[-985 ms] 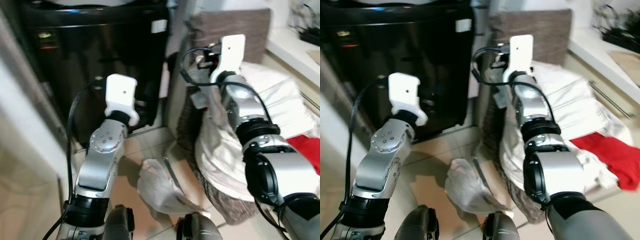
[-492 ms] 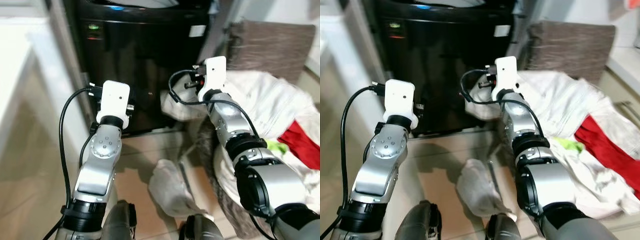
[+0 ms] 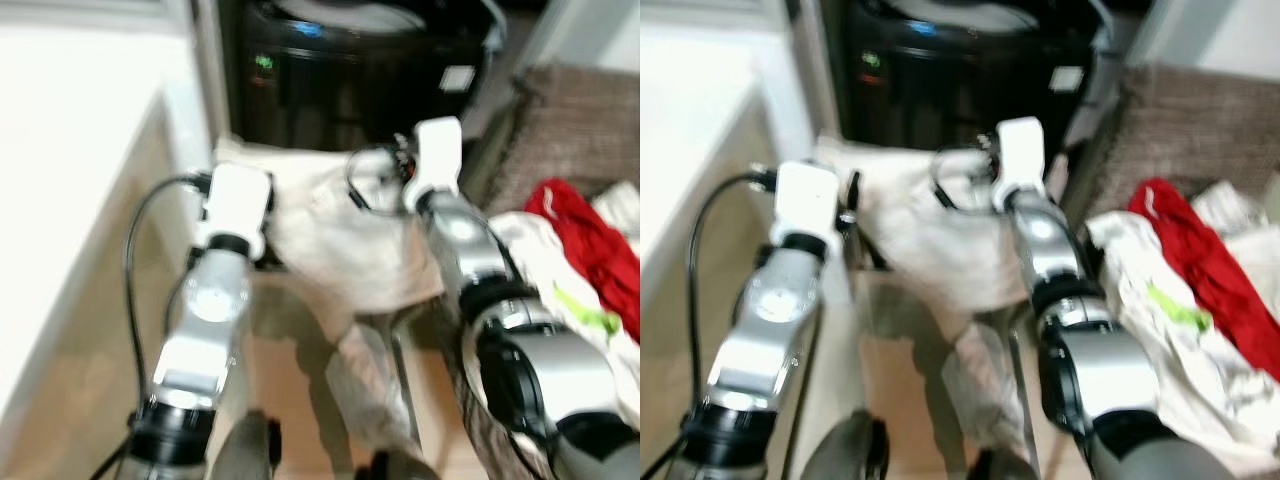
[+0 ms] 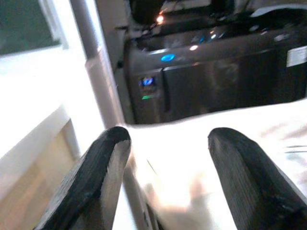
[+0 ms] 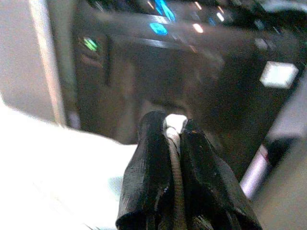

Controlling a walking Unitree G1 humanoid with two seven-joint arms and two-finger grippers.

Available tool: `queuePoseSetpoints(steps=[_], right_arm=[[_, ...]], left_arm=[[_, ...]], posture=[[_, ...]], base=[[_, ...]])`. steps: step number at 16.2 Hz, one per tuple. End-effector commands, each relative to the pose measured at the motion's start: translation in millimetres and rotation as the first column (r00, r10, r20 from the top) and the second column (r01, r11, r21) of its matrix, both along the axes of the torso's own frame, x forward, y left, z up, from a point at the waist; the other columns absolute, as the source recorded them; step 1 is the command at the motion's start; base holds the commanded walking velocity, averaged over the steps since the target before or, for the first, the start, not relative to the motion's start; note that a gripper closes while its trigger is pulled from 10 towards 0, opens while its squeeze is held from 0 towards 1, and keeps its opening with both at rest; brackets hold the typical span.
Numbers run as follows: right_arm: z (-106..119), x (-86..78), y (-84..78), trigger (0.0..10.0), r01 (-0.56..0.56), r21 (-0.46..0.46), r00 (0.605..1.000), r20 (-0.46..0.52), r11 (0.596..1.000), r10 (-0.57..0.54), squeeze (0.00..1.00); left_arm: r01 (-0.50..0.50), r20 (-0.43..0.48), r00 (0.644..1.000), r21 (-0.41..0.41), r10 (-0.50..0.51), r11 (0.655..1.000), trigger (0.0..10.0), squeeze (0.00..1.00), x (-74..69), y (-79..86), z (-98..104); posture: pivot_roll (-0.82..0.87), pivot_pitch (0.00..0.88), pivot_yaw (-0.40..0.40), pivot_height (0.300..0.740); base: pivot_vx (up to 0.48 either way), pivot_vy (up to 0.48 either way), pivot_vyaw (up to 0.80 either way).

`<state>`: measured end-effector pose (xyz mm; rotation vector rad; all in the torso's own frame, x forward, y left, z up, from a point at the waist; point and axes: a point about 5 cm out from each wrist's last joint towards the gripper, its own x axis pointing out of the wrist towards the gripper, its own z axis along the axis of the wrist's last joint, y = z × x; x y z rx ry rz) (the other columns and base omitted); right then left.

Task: Clothes washing

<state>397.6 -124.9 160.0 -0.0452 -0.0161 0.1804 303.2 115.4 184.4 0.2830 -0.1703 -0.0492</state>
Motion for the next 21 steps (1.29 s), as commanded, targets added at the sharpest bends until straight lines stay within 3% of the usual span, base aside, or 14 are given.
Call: queuePoseSetpoints(steps=[1, 2, 9, 10, 21], right_arm=[[15, 4.4, -9.1, 3.2, 0.051, -0.013, 0.997, 0.052, 0.999, -0.050, 0.00], [14, 4.1, -8.7, 10.0, 0.046, -0.014, 0.998, 0.052, 0.999, -0.045, 0.00], [23, 3.2, -14.6, 10.0, 0.115, -0.053, 0.984, 0.143, 0.992, -0.107, 0.00], [26, 3.9, -13.8, 10.0, 0.111, -0.053, 0.983, 0.152, 0.992, -0.101, 0.00], [39, 6.4, -11.7, 10.0, 0.087, -0.047, 0.977, 0.200, 0.995, -0.076, 0.00]], left_arm=[[0.022, 0.004, 1.000, 0.015, -0.022, 1.000, 10.0, 0.00, 0.8, -2.9, 1], [0.017, 0.002, 1.000, 0.017, -0.017, 1.000, 10.0, 0.00, 1.8, -1.9, 0], [0.030, 0.029, 0.999, 0.046, -0.032, 0.998, 10.0, 0.00, 2.6, -4.3, 2], [0.048, 0.031, 0.998, -0.009, -0.048, 0.999, 10.0, 0.00, 1.7, -2.8, 4], [0.043, 0.058, 0.997, -0.008, -0.043, 0.999, 10.0, 0.00, 4.9, -2.8, 7]], posture=[[0.13, 0.016, -0.085, 0.733], [0.13, 0.016, -0.085, 0.733], [0.12, 0.019, -0.080, 0.733], [0.11, 0.017, -0.077, 0.733], [0.11, 0.000, -0.080, 0.733]], base=[[0.000, 0.000, 0.00], [0.000, 0.000, 0.00], [0.000, 0.000, 0.00], [0.480, 0.000, 0.00], [0.467, 0.000, 0.00]])
